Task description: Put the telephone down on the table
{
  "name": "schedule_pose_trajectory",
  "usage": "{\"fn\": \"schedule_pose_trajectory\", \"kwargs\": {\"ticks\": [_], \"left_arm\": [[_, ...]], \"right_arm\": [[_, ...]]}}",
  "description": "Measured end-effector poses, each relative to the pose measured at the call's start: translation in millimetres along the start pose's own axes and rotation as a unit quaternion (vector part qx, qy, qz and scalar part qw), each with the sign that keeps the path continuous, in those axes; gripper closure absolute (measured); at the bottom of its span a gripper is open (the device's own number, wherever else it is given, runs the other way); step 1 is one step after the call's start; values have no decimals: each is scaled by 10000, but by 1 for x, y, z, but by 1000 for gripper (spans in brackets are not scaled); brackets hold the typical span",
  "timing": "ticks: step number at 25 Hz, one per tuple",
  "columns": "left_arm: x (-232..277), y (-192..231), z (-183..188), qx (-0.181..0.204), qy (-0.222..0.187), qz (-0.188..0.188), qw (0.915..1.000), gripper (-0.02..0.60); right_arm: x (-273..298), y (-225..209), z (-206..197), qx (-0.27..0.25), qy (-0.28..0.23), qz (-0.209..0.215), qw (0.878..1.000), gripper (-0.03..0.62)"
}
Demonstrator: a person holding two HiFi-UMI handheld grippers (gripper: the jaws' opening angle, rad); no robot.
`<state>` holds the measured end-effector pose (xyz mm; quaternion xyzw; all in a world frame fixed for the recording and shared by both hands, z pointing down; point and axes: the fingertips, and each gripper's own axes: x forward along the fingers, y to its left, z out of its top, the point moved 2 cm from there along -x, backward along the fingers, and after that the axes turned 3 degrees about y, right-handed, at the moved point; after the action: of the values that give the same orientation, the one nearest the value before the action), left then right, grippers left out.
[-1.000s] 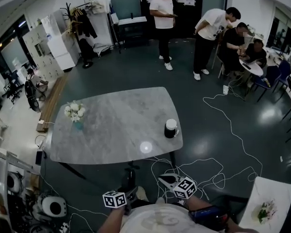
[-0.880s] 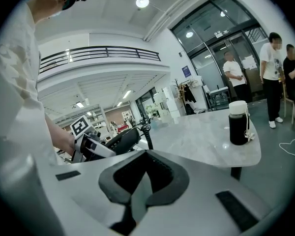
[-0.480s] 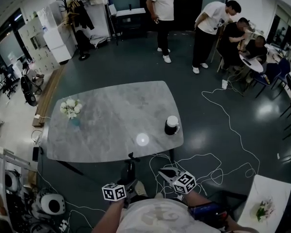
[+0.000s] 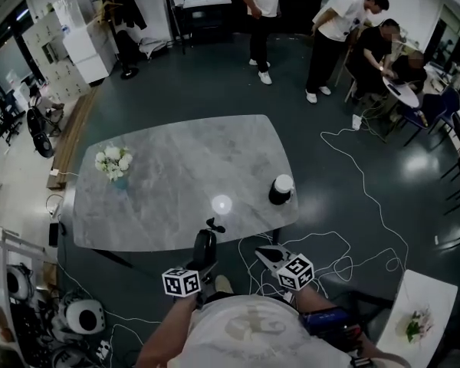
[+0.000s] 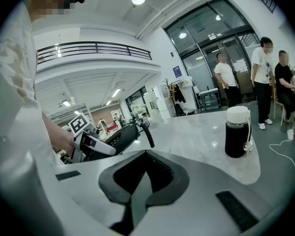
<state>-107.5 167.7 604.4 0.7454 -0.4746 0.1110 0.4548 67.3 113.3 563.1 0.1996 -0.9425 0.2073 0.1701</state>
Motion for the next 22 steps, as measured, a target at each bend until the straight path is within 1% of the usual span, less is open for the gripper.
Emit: {"fn": "schedule_pose_trajectory", "kwargs": {"ticks": [11, 16, 22], "left_arm": [[-5, 49, 36, 27, 24, -60, 10000, 305], [-7, 64, 41, 33, 54, -73, 10000, 305], [-10, 74, 48, -56, 32, -32, 10000, 305]], "right_arm": [[42, -4, 32, -42, -12, -309, 9995, 579], [50, -5, 37, -32, -18, -462, 9989, 579], [59, -7, 41, -5, 59, -459, 9989, 579]]}}
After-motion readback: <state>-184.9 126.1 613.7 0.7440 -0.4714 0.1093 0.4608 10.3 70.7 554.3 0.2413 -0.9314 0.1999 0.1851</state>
